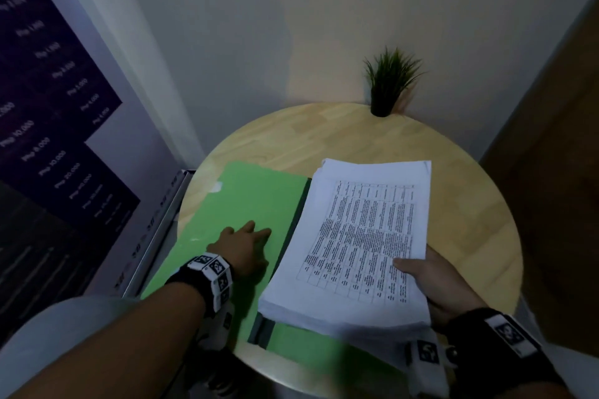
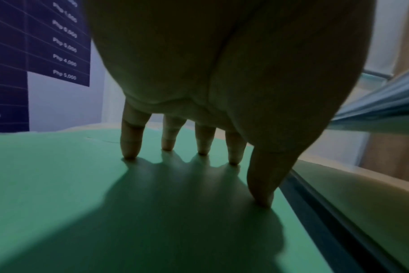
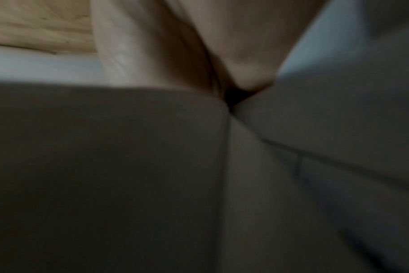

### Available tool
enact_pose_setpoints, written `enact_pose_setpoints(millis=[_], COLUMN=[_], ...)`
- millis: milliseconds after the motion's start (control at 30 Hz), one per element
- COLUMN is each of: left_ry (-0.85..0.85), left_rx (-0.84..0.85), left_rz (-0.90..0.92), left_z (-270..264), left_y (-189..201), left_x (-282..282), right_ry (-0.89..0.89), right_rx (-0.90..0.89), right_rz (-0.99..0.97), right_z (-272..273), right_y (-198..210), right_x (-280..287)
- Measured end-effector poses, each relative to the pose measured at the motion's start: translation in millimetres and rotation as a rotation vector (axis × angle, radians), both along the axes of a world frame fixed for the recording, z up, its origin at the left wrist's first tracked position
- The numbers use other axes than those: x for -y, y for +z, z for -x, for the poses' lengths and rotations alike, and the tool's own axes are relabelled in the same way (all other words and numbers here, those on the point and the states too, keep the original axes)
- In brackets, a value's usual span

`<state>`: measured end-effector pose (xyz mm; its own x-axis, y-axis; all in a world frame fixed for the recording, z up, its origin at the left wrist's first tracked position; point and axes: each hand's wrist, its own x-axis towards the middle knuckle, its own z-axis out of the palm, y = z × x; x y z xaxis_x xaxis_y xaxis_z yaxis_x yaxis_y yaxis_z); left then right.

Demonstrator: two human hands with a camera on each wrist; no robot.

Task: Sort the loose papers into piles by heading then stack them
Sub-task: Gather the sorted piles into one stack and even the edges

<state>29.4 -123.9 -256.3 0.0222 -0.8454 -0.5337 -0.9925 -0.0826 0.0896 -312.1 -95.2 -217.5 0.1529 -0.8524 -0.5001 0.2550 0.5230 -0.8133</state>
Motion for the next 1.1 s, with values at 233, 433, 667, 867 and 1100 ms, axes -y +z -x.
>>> enact_pose_setpoints(millis=[233, 433, 667, 867, 1100], left_ry=[0.044, 0.040, 0.066, 0.089, 0.158], left_rx=[0.010, 0.010, 0.012, 0.002, -0.031], left_rz=[-0.016, 0.004, 0.009, 0.013, 0.042], left_z=[-1, -1, 6, 10, 5], left_y=[-7, -9, 0, 6, 7], left_x=[12, 10, 9, 7, 3], right_ry=[0.053, 0.121, 0.044, 0.085, 0.365], right_rx=[-0.210, -0.371, -0.460, -0.582, -0.995], right_rz=[-0.043, 0.006, 0.067, 0.096, 0.170], right_z=[-5, -14, -13, -2, 6], right_y=[-39, -40, -43, -42, -29], right_x=[-6, 18, 37, 24, -10])
